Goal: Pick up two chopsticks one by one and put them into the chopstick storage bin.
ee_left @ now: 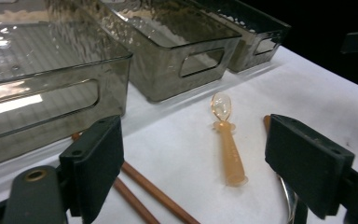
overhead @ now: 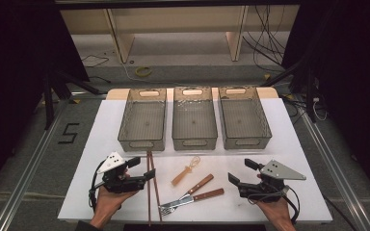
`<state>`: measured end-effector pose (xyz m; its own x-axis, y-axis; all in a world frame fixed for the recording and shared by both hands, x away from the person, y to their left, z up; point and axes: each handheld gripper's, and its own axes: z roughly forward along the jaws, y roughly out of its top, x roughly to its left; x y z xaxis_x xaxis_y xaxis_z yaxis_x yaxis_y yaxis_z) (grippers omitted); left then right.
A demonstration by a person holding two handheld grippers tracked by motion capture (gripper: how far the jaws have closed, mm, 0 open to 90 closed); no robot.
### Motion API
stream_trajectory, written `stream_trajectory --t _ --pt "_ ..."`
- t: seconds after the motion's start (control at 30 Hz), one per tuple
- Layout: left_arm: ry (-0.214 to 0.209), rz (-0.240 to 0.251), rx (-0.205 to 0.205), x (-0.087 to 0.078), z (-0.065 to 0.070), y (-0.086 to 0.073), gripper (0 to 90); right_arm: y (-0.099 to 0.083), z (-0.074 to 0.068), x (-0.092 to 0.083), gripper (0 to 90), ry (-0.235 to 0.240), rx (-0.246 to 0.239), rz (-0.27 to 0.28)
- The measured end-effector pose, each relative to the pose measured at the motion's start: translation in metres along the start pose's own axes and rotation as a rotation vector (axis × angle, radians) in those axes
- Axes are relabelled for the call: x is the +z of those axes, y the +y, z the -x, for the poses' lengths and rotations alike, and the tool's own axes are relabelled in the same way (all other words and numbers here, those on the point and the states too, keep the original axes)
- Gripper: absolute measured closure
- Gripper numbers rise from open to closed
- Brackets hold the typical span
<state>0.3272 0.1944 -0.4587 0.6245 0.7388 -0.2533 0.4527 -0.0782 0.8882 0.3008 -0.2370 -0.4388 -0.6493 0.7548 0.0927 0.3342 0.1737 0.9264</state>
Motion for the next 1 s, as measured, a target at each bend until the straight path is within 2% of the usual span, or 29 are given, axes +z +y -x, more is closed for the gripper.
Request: stream_trajectory --t 0.1,0.2,0.3,0.37,0.43,0.47,0.57,0.63,0.77,0.8,0.83,0.9,0.97,1.0 --pt "0.011 -0.013 -0.015 0.000 -0.001 0.001 20.2 0.000 0.000 0.000 21.4 -0.002 -0.001 0.000" --pt "0.029 -0.049 -0.030 0.001 -0.001 0.002 20.9 0.000 0.000 0.000 21.4 -0.001 0.002 -0.001" --pt "0.054 -0.120 -0.055 0.004 0.000 0.004 21.5 0.000 0.000 0.000 21.5 -0.001 0.001 -0.004" --pt "0.065 -0.138 -0.060 0.004 0.000 0.005 22.8 0.000 -0.001 0.001 21.6 -0.001 -0.005 -0.007" --pt "0.095 -0.198 -0.065 0.006 0.001 0.007 23.9 0.000 -0.001 0.001 21.7 0.001 -0.006 -0.009" --pt "0.095 -0.198 -0.065 0.006 0.001 0.007 24.2 0.000 -0.001 0.001 21.8 0.000 -0.007 -0.012" --pt "0.122 -0.252 -0.064 0.009 0.002 0.007 26.6 0.000 -0.002 0.002 22.1 0.002 -0.008 -0.016" --pt "0.137 -0.318 -0.069 0.013 0.001 0.006 27.3 0.000 -0.002 0.003 22.2 0.003 -0.007 -0.022" --pt "0.154 -0.357 -0.066 0.017 0.002 0.006 30.6 0.000 -0.002 0.003 22.6 0.006 -0.012 -0.024" --pt "0.169 -0.393 -0.048 0.020 0.003 0.007 31.5 -0.001 -0.002 0.004 22.7 0.008 -0.010 -0.027" --pt "0.169 -0.393 -0.048 0.020 0.003 0.007 32.4 -0.001 -0.002 0.004 22.7 0.009 -0.012 -0.029" --pt "0.193 -0.451 -0.034 0.025 0.004 0.007 33.2 -0.001 -0.003 0.005 22.8 0.009 -0.013 -0.035" --pt "0.196 -0.481 -0.033 0.028 0.003 0.008 34.8 -0.001 -0.003 0.005 23.0 0.011 -0.012 -0.037" --pt "0.196 -0.481 -0.033 0.028 0.003 0.008 35.6 -0.001 -0.003 0.005 23.2 0.012 -0.015 -0.039"
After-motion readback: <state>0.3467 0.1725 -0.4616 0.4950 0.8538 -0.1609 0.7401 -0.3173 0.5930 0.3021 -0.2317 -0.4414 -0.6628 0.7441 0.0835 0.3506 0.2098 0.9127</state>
